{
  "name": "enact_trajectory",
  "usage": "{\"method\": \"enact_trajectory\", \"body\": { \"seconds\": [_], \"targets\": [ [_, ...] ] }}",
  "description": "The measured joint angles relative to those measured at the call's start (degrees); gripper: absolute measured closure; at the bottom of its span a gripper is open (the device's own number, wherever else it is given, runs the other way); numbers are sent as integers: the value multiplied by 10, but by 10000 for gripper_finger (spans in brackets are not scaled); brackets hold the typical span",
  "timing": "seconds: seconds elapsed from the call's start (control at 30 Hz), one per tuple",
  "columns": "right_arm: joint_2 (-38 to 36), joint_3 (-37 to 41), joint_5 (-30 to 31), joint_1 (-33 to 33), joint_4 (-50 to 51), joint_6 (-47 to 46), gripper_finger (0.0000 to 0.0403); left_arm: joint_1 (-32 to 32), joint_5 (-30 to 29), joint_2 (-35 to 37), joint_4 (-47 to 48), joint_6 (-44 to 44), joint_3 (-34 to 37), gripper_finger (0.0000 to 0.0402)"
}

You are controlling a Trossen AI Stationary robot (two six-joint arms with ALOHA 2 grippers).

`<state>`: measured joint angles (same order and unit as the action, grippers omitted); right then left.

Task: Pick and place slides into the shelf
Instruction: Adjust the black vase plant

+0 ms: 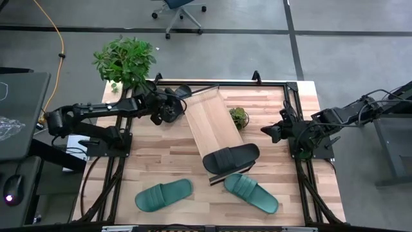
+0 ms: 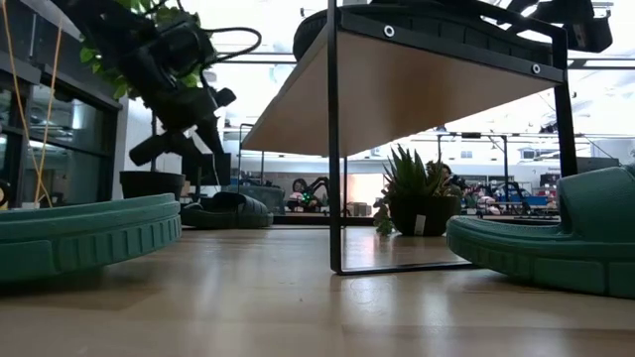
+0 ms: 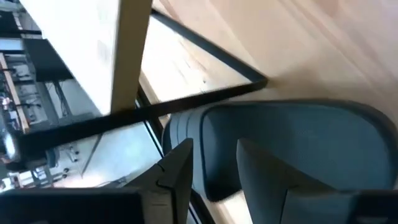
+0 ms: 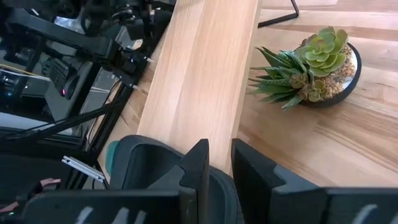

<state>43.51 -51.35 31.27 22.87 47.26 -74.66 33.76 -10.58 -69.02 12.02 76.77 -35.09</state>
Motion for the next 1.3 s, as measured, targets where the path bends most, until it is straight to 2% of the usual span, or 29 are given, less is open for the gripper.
{"method": "enact_trajectory", "body": {
  "seconds": [0.27,0.4,0.53,0.83,1.03,1.3],
  "targets": [
    [0,0,0,0,-24,-1,343,0,-40,-52,-27,5,0,282],
    [0,0,1,0,-25,-1,343,0,-43,-53,-45,-1,0,288],
    [0,0,2,0,-25,-1,343,0,-73,-53,-65,-17,0,299],
    [0,0,2,0,-25,1,343,0,-85,-53,-55,-59,0,313],
    [0,0,2,0,-24,1,343,0,-86,-51,-18,-139,0,312],
    [0,0,2,0,-8,16,343,0,-86,-51,76,-261,0,330]
  ]
}}
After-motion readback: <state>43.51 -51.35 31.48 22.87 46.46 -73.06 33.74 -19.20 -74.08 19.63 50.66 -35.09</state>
